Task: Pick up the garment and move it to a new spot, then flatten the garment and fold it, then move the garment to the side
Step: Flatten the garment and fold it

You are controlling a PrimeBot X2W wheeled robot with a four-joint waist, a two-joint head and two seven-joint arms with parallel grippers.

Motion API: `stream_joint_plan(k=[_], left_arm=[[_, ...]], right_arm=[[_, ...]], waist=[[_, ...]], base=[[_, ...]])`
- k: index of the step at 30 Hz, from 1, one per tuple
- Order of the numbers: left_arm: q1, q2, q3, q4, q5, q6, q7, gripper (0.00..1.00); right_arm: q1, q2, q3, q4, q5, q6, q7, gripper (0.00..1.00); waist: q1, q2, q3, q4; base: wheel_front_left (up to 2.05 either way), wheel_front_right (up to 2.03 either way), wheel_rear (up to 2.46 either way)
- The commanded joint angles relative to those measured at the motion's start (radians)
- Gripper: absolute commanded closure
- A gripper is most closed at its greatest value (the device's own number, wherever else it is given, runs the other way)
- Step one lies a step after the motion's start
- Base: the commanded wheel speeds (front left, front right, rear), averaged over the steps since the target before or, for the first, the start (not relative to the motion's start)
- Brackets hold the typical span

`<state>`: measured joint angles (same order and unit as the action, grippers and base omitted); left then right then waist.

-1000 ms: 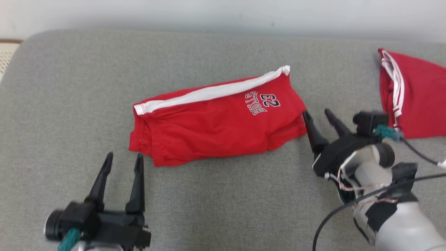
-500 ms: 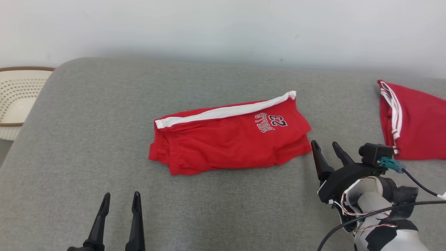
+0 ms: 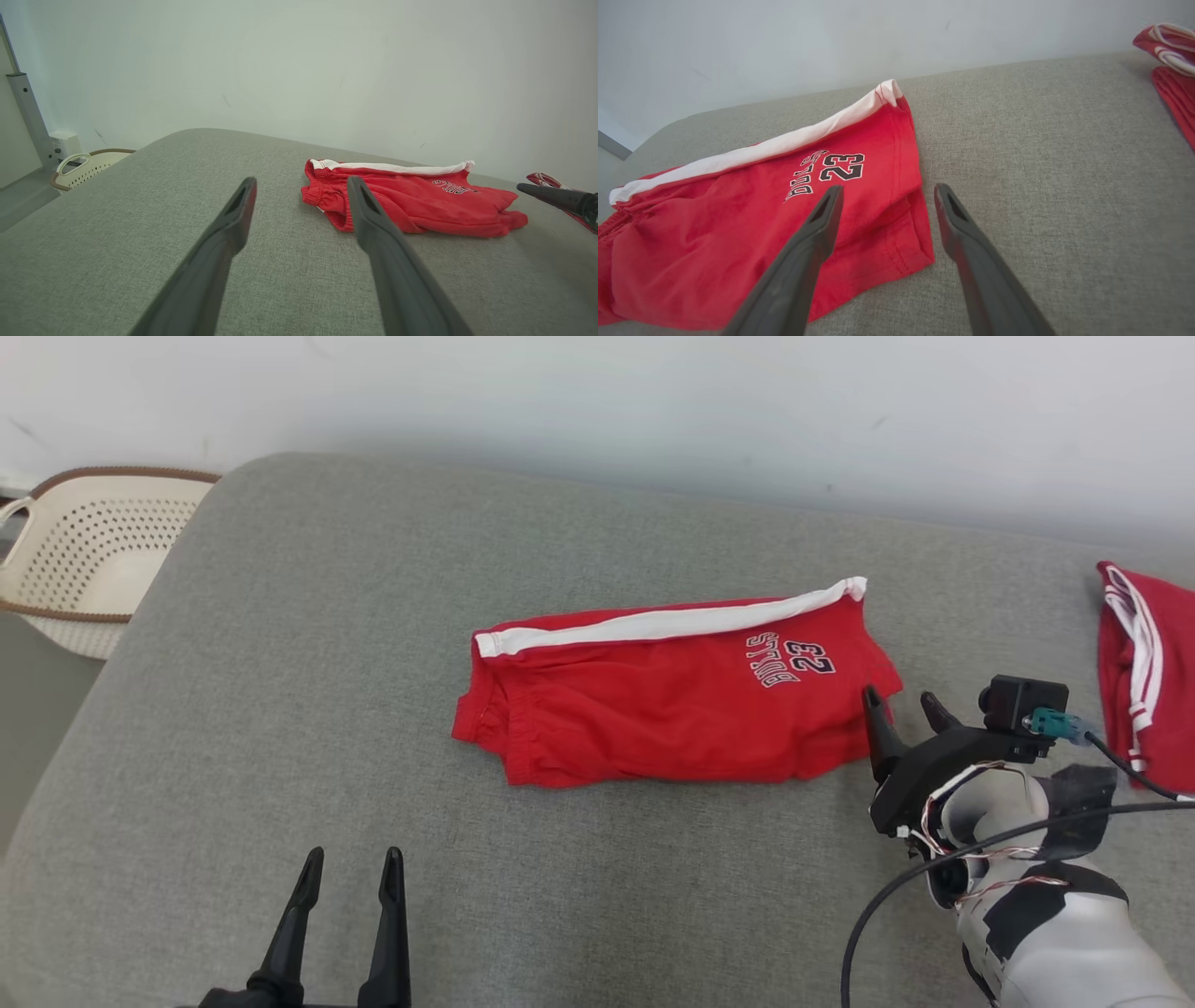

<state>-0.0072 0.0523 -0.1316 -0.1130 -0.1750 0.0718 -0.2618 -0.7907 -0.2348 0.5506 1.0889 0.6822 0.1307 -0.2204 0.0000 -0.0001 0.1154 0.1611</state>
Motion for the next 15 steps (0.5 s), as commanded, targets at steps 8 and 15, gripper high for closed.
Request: stream_joint_plan(k=[8, 15], left_arm=[[-0.037, -0.002, -0.018, 0.013, -0.010, 0.002, -0.003, 0.00], [-0.028, -0.002, -0.014, 0.022, -0.016, 0.010, -0.003, 0.00]], right_arm=[[-0.069, 0.015, -0.013, 0.139, -0.038, 0.000, 0.012, 0.00], [-0.061, 0.030, -0.024, 0.184, -0.047, 0.000, 0.031, 0.00]], waist=[[0.0000, 0.0001, 0.043, 0.047], [0.0000, 0.0001, 0.036, 0.047]], base=[[0.00, 0.00, 0.00], [0.00, 0.00, 0.00]])
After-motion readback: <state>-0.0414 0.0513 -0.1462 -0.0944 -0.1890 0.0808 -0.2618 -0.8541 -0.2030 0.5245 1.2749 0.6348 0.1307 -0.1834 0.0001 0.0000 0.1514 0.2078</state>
